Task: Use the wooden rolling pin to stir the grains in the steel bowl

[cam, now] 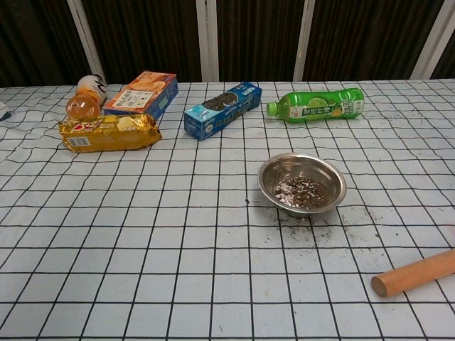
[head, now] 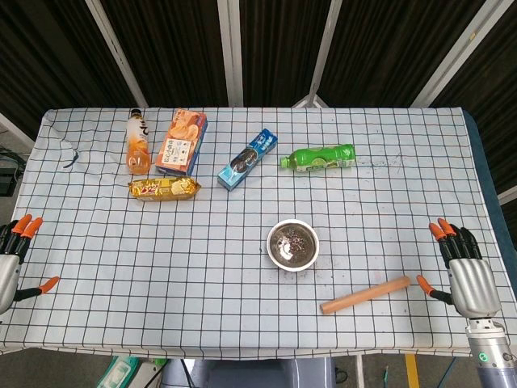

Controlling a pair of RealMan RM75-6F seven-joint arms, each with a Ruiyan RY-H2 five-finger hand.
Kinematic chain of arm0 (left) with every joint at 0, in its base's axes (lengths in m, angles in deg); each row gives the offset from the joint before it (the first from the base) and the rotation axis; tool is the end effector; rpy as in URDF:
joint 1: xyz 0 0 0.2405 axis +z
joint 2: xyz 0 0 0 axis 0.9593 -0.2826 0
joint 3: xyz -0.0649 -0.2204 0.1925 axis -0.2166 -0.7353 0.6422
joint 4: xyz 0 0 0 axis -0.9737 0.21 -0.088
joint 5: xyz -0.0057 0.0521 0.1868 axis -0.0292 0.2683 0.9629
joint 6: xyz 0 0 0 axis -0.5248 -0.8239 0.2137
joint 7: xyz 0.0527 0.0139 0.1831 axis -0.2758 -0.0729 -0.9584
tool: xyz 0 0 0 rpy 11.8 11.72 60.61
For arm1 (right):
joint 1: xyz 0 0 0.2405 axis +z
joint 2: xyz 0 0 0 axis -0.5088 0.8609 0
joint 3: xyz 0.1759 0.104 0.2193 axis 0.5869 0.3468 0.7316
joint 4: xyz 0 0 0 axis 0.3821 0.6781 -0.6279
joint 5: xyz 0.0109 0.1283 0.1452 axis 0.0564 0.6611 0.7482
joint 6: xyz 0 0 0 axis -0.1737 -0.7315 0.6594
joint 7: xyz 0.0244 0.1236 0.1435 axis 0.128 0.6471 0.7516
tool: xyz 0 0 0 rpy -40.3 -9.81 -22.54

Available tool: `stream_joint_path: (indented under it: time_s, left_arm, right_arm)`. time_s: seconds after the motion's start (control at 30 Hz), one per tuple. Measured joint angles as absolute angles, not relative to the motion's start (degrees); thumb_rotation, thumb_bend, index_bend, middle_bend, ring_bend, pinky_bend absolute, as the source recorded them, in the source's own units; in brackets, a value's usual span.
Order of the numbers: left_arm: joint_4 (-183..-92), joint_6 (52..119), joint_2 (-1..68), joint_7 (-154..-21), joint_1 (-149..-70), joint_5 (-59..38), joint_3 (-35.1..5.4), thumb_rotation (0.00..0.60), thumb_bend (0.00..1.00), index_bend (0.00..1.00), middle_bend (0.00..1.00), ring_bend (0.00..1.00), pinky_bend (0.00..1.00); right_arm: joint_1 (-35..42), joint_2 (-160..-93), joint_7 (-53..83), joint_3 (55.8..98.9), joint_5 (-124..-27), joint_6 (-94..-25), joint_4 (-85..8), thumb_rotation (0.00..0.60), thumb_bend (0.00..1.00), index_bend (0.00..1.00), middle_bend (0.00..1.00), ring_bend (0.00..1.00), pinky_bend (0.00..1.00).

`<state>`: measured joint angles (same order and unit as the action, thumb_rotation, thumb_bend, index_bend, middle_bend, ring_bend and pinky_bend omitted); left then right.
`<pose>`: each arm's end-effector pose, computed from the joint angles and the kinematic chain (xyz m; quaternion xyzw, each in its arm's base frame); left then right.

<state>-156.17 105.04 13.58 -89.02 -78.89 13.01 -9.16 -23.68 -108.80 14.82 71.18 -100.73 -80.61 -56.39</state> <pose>-0.3514 0.2320 0.1957 -0.6017 -0.3791 -0.3635 0.6018 -0.3246 -0.2455 0.1820 0.5996 -0.3801 0.4277 0.5596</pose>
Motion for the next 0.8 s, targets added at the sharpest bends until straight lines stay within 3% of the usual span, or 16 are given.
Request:
stream_joint_path:
  time_s: [0.43,0.6,0.8]
  left_arm:
    - [-156.05,105.14,13.38,-87.94,-78.81,13.12,-9.13,0.6,0.02,0.0,0.0,0.0,0.0]
    - [-156.16,105.73,13.35,-88.1,-78.67,13.66,-9.02,0.6,0.02,0.0,0.0,0.0,0.0]
    - [-156.19,105.69,13.41,-87.71,-78.56,13.28,-9.16,0.6,0.02,0.0,0.0,0.0,0.0]
  right_arm:
    - [-23.42,-109.2,15.33,70.74,-102.97,-81.39,-55.79,0.6,0.27,0.0,0.0,0.0,0.0]
    - [-23.05,-109.18,16.22,69.96,-105.45,-81.5,-55.11,0.6,0.27,0.17,0.12,0.0,0.0]
    - [-22.02,-109.86,18.38,68.72,-111.05,-82.67,-52.9,0.6,0.27,0.2,0.15,0.0,0.0]
